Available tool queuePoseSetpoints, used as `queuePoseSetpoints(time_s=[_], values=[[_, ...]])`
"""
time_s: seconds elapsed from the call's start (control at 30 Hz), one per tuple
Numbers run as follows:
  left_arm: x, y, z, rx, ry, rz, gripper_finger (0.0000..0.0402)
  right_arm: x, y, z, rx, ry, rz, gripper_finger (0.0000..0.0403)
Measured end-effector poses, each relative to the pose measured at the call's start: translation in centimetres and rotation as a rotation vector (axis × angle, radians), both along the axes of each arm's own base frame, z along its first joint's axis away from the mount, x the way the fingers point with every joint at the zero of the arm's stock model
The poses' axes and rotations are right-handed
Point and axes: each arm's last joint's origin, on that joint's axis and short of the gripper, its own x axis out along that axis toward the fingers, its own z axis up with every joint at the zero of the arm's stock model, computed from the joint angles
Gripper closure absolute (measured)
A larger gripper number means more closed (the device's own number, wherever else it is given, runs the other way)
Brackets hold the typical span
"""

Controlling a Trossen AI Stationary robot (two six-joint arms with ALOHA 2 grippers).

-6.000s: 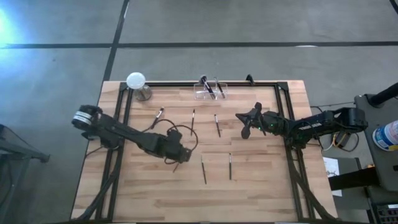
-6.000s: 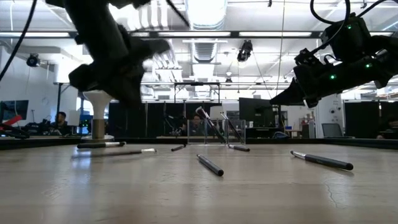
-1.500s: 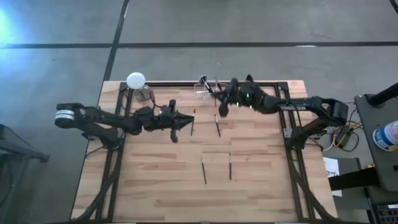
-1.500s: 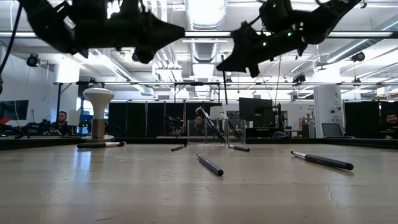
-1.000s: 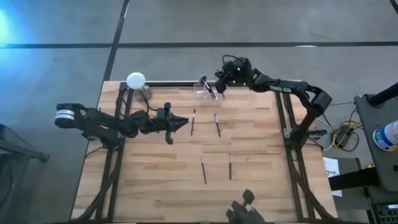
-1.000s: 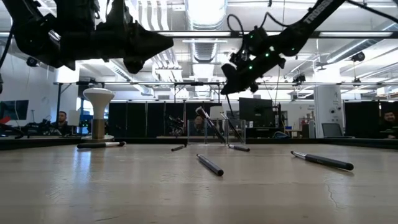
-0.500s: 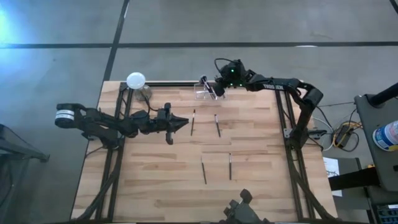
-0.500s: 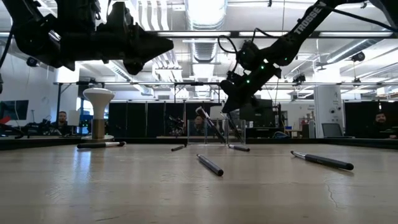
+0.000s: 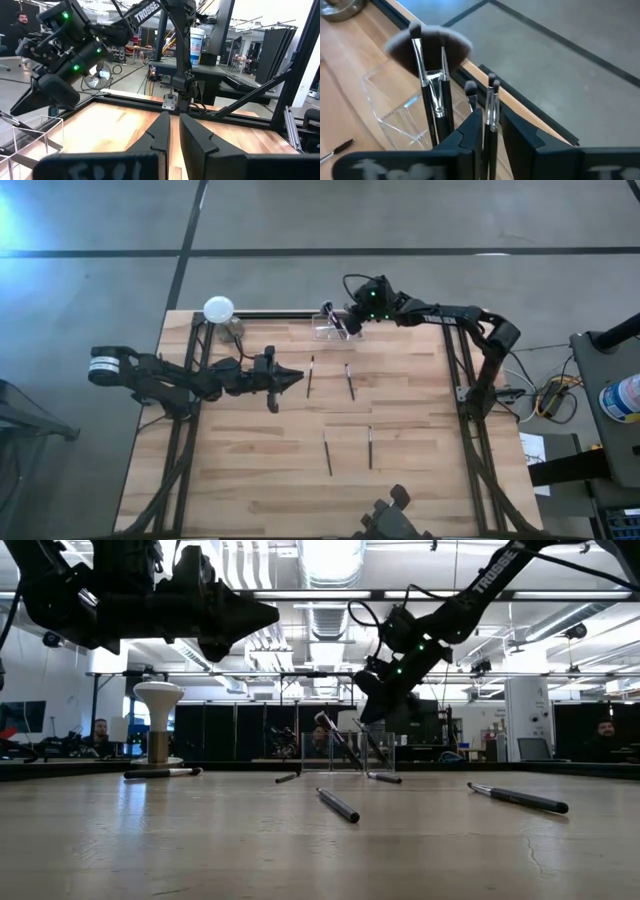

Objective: Pick & Place Makeup Brushes
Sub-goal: Put the black eyeshadow brush into the transparent organizer

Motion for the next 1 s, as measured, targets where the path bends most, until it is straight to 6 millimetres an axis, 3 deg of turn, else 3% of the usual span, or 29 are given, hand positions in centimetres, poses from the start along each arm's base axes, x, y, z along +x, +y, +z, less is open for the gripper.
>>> queuePoseSetpoints(time_s=[0.13, 0.27, 0.4, 0.67, 1.0], values=[[0.0, 0.1, -0.4, 0.005, 0.038, 0.007, 0.0365, -0.2, 0.3, 1.0, 0.023, 0.051, 0.013, 0.0322], [0.0, 0.4, -0.6, -0.001, 0.053, 0.046, 0.0372, -0.4, 2.1, 2.0, 0.007, 0.066, 0.032, 0.0352], [-0.3, 0.6, -1.0, -0.01, 0.068, 0.061, 0.0394, -0.9, 5.7, 1.2, 0.02, 0.093, 0.016, 0.0389], [-1.2, 1.4, -1.7, -0.036, 0.055, 0.098, 0.0401, -0.7, 14.3, 0.0, 0.113, 0.053, -0.008, 0.0394], [-1.4, 1.5, -1.9, -0.053, 0.053, 0.097, 0.0401, -0.6, 22.5, -1.2, 0.265, 0.068, -0.06, 0.0394]])
